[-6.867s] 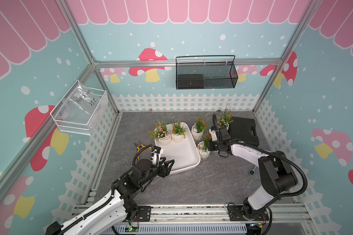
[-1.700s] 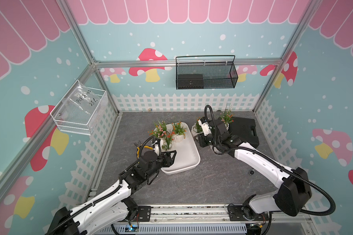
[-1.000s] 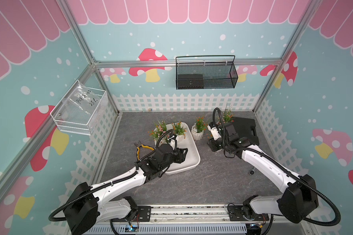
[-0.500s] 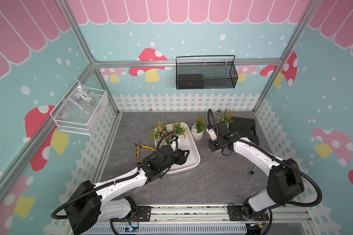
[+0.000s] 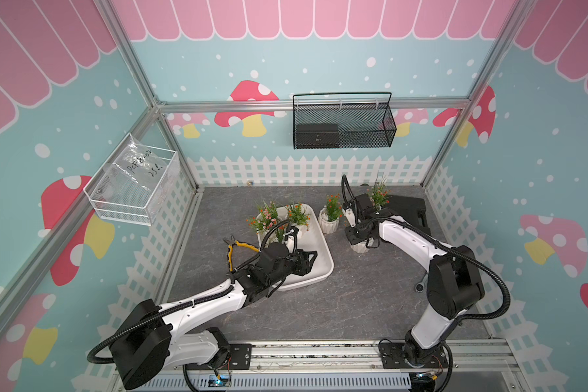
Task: Put the potted gypsophila into the storage box
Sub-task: Pick up the baby's breath potted plant from the center of the board.
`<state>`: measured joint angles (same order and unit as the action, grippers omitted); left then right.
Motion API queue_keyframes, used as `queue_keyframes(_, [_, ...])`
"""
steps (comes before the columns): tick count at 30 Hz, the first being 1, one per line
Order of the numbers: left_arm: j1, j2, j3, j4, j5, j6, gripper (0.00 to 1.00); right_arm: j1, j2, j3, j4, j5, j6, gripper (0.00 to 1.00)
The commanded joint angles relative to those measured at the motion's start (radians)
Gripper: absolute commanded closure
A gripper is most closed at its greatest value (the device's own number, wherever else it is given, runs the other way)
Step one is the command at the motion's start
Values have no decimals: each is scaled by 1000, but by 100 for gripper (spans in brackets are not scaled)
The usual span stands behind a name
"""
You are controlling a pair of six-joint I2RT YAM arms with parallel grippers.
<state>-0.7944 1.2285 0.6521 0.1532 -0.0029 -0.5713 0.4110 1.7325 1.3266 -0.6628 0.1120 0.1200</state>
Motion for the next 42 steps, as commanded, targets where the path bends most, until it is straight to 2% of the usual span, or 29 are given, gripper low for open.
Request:
queue_keyframes(1, [-5, 7, -12, 26, 6, -1, 38, -9, 15, 27, -36, 31, -12, 73])
queue_keyframes(32, [-5, 46, -8, 37, -11, 30, 38, -39, 73, -29, 16, -31, -35, 78])
queue_keyframes(39, [-5, 63, -1, 37, -13, 34, 37, -40, 76, -33, 19, -37, -41, 83])
queue_keyframes(42, [-5, 66, 0, 36, -14, 34, 38, -40, 75, -36, 22, -37, -44, 89])
